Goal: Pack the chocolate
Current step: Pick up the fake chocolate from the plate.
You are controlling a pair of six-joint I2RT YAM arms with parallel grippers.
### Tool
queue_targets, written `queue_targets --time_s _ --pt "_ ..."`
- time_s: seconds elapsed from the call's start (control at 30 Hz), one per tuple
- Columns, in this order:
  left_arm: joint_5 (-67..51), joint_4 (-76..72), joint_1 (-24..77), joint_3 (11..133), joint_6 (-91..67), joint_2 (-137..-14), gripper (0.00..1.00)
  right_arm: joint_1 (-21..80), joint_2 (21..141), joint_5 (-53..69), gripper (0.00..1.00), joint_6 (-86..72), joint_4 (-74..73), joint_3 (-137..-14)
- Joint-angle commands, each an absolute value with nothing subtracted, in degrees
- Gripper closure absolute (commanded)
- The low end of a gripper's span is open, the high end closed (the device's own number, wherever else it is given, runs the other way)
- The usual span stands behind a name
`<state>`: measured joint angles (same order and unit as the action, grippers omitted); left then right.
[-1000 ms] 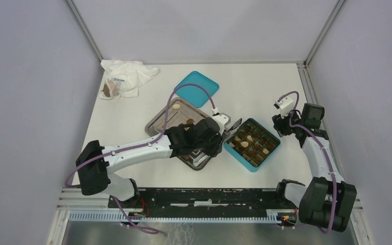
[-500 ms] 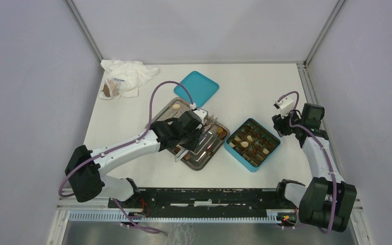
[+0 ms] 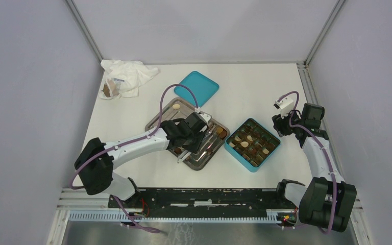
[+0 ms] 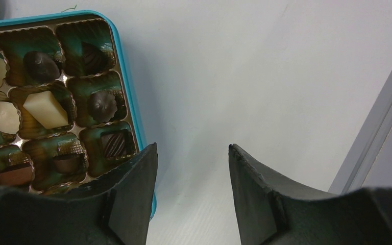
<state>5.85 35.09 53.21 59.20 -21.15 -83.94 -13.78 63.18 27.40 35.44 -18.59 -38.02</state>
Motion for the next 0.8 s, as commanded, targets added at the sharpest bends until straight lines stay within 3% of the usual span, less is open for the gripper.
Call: queue_targets --time_s 0.0,0.77 --pt "3.4 31.5 53.2 62.2 -17.4 -84.3 0.60 -14.0 62.8 28.3 0.41 36.1 -18.1 -39.6" --pt "2.2 30.3 53.6 63.3 -17.1 -87.6 0.58 -14.0 62.8 28.4 0.41 36.2 -18.1 -39.6"
